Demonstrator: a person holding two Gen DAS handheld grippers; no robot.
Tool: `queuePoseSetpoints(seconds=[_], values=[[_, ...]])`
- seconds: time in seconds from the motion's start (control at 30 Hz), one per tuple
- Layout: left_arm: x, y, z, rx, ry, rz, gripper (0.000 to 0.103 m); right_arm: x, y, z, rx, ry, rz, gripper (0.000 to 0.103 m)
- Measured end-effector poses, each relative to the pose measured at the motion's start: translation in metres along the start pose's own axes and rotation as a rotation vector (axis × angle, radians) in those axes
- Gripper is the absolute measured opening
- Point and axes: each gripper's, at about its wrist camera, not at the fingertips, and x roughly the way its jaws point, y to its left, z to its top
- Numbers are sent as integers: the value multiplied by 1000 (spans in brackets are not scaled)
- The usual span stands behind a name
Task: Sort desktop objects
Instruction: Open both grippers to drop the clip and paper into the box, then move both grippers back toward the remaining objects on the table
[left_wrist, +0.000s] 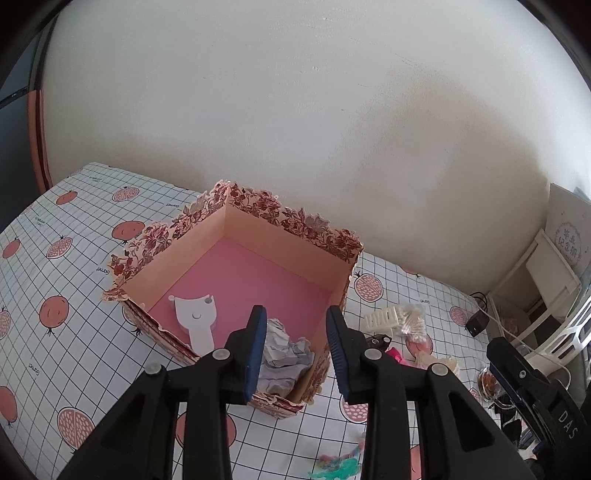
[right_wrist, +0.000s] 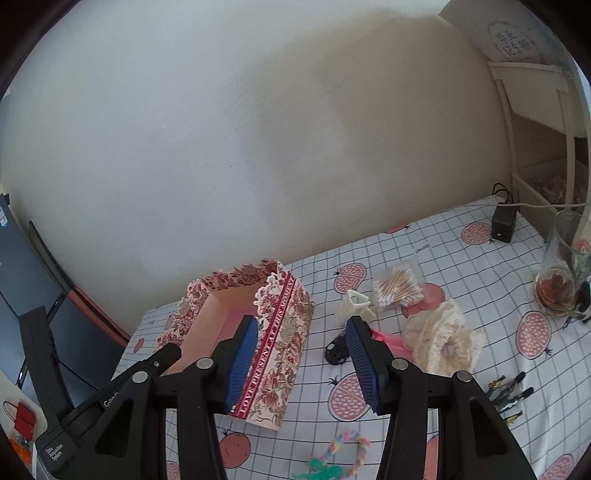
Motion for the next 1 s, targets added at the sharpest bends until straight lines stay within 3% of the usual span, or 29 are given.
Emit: queuePoseSetpoints(seconds=[0.3,0.43,0.57,0.63,0.8,1.0], values=[[-1,-41,-12,85,4,-24,35,-21,-50,18,75,-23,-64,53],[2,-55,-16,108,15,-24,35,-36,-70,23,55,-49,-156,57],[3,-67,-23,134,24,-33,38,-48,-95,26,101,-55,-194,58],[3,-73,-26,144,30,-40,47,-49,-106,26,127,-45,-212,58],[9,-87,-37,173,55,-57,48,-43,-125,22,178,11,-252,58],[25,-96,-55,191,149,-66,51,-23,-146,7,230,126,-324,60]])
